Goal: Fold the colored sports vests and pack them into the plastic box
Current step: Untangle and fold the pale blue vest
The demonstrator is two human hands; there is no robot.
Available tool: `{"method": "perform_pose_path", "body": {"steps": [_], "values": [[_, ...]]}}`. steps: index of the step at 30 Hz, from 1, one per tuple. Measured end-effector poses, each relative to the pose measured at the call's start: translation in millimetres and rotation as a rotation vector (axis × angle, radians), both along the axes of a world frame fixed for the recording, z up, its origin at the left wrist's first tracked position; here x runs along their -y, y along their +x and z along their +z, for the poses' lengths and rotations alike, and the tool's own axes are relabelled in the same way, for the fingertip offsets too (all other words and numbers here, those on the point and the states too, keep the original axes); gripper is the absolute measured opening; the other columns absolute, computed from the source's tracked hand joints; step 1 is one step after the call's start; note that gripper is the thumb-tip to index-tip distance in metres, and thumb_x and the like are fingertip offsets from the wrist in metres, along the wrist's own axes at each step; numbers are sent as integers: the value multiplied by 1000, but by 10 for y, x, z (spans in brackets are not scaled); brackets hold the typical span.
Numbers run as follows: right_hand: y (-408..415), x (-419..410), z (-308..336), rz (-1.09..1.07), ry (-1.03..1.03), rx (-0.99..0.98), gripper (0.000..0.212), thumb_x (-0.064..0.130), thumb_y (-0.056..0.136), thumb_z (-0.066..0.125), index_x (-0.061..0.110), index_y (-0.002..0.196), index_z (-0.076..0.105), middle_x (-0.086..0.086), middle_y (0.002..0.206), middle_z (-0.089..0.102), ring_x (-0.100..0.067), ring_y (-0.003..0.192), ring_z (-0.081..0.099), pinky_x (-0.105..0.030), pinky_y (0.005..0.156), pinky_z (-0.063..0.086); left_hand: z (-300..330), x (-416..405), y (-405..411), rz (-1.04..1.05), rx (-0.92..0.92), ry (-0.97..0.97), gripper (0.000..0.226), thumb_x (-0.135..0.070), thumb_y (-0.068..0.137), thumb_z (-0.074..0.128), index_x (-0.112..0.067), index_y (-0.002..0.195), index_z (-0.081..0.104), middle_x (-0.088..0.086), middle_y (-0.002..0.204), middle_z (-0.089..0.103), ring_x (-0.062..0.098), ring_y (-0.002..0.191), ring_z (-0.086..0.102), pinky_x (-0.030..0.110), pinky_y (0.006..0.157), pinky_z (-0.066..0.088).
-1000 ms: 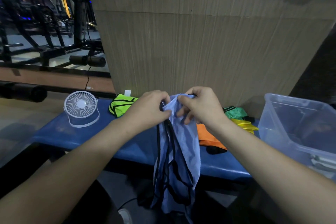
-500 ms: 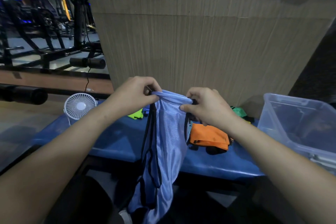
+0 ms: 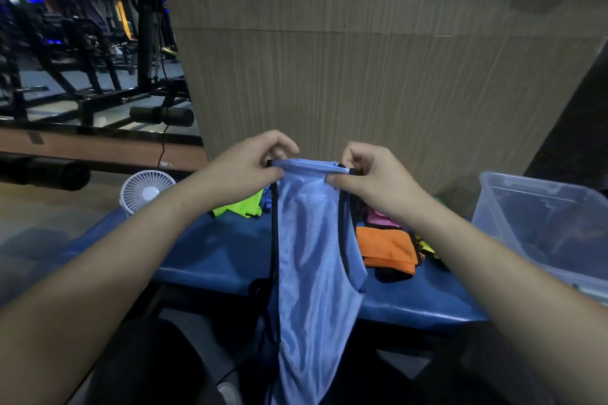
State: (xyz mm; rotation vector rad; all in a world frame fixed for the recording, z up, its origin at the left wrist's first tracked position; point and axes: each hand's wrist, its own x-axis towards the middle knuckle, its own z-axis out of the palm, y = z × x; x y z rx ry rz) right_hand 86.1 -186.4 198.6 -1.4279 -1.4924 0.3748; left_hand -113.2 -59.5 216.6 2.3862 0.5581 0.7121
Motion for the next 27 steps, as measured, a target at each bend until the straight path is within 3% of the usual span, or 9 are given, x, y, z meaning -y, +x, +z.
{"method": "perform_pose_path", "body": {"steps": [3, 7, 10, 13, 17, 20, 24, 27], "values": [[-61, -23, -3, 3, 11, 38, 41, 6, 82, 77, 13, 68, 40, -3, 63, 41, -13, 61, 36, -30, 57, 28, -57, 47, 14, -14, -71, 37, 40, 6, 84, 53, -25, 104, 68, -7, 98, 64, 5, 77, 59, 20, 69, 44], [-101, -26, -39, 25, -28, 32, 32, 5, 81, 77, 12, 77, 46, -6, 60, 50, -11, 54, 40, -27, 53, 31, -152, 76, 22, -53, -175, 19, 31, -20, 80, 57, -29, 108, 66, -6, 105, 64, 16, 93, 63, 37, 80, 53], [-127, -21, -35, 0, -78, 7, 30, 9, 79, 80, 18, 93, 55, -15, 73, 67, -11, 55, 49, -26, 54, 37, -195, 117, 51, -110, -195, -25, 24, -29, 87, 70, -28, 111, 65, -4, 103, 68, 16, 96, 64, 36, 87, 50], [-151, -27, -25, 4, -77, 35, 19, 8, 80, 80, 15, 89, 64, -19, 77, 69, -8, 53, 48, -19, 50, 36, -207, 144, 102, -104, -154, -45, 30, -52, 82, 74, -31, 102, 66, -1, 96, 69, 17, 91, 65, 33, 80, 50], [-114, -31, -54, 29, -61, 9, 15, 8, 81, 80, 12, 85, 66, -25, 81, 67, -17, 66, 54, -32, 64, 41, -211, 80, 133, -36, -184, 57, 19, -40, 82, 80, -27, 87, 68, -1, 76, 64, 9, 67, 56, 27, 64, 41], [-67, -15, -67, 31, -44, -45, 11, 8, 86, 77, 11, 85, 66, -27, 80, 65, -19, 70, 53, -35, 69, 41, -199, -3, 74, 10, -165, 43, 22, -40, 78, 83, -24, 77, 67, -3, 66, 60, 6, 59, 51, 28, 59, 40], [-35, 4, -89, 38, -45, -182, 9, 8, 93, 68, 11, 85, 65, -7, 72, 63, -14, 67, 54, -24, 62, 41, -197, -87, 12, 51, -126, 61, 25, -37, 80, 82, -17, 74, 67, 3, 65, 62, 7, 58, 49, 29, 59, 37], [-22, 18, -102, 40, -53, -278, 7, 8, 95, 67, 9, 88, 67, -6, 71, 63, -18, 65, 53, -29, 60, 40, -192, -138, -41, 76, -101, 102, 34, -39, 79, 80, -14, 68, 60, -5, 56, 50, 6, 54, 42, 23, 54, 30]]}}
